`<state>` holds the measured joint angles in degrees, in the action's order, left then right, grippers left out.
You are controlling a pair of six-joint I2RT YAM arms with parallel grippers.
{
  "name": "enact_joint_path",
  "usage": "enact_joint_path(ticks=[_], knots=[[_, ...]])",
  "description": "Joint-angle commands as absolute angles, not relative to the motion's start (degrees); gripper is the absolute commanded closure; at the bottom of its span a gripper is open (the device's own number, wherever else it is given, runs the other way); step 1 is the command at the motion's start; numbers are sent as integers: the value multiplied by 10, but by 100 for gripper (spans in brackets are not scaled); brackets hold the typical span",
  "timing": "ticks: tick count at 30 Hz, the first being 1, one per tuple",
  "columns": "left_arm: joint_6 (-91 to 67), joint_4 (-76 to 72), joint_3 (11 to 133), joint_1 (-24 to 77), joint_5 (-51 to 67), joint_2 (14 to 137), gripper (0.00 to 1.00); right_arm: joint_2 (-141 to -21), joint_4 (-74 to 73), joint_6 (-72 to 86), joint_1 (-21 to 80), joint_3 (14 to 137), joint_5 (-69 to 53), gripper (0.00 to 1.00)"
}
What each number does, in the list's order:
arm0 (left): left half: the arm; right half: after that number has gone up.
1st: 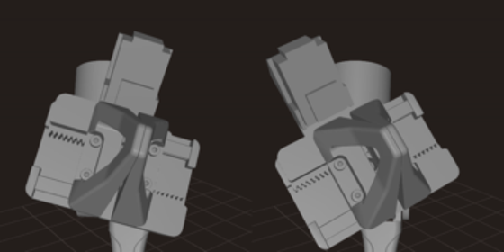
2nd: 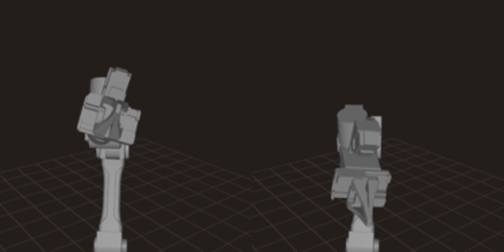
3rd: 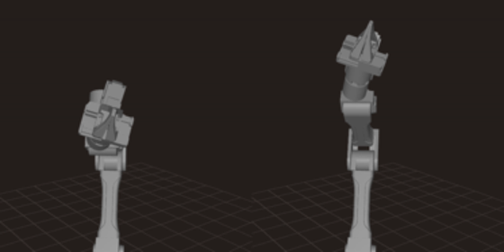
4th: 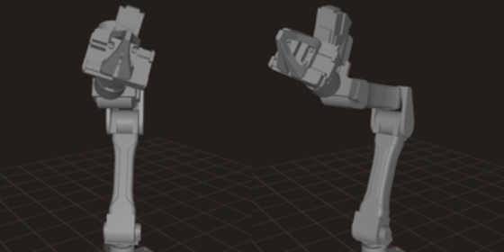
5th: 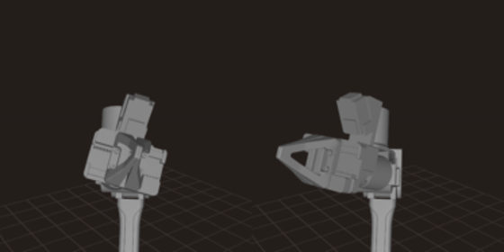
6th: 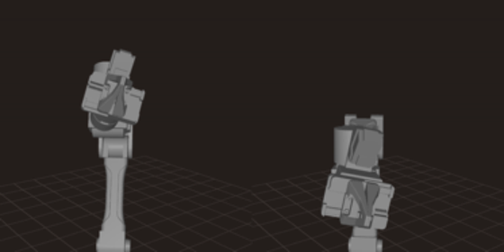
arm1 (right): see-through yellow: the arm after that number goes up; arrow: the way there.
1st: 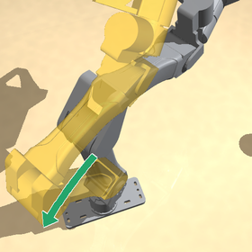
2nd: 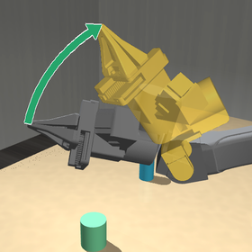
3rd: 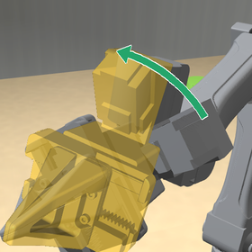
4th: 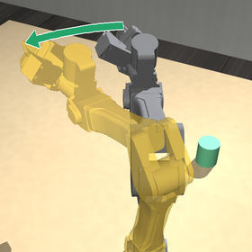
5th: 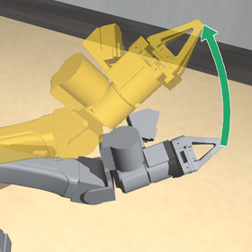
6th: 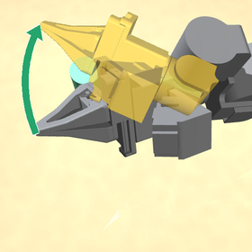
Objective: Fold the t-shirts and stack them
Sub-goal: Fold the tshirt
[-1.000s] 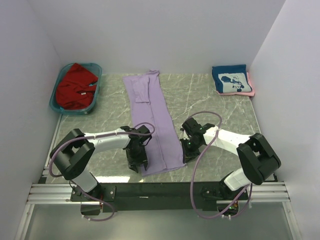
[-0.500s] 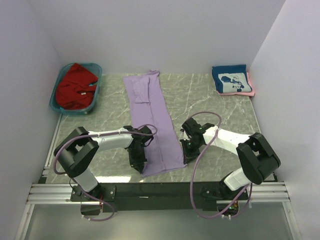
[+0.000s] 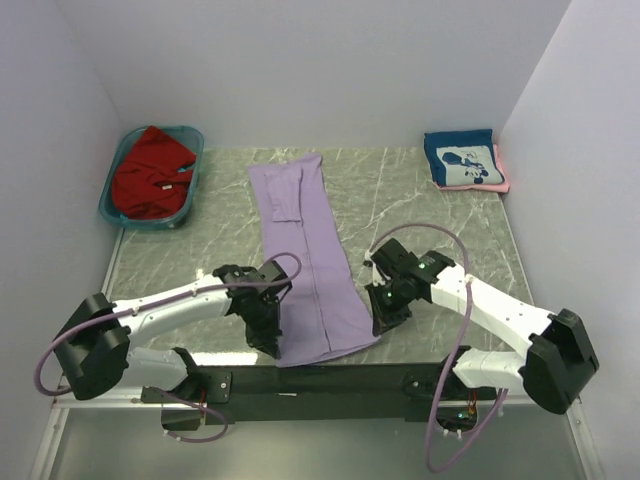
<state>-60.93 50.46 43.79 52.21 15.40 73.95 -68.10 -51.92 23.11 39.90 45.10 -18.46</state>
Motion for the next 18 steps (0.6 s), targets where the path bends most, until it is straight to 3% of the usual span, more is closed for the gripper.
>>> enact_joint_path(ticks=[1,7,18], knots=[[-583,523,464,464,157,744,99,-716,-527,218,384,516,-159,100],[-484,510,542,304,113,791,99,-835,-505,179,346,664,-122,100],[-400,490,756,200,20,982,99,-1072,-481,126,313,926,-86,100]])
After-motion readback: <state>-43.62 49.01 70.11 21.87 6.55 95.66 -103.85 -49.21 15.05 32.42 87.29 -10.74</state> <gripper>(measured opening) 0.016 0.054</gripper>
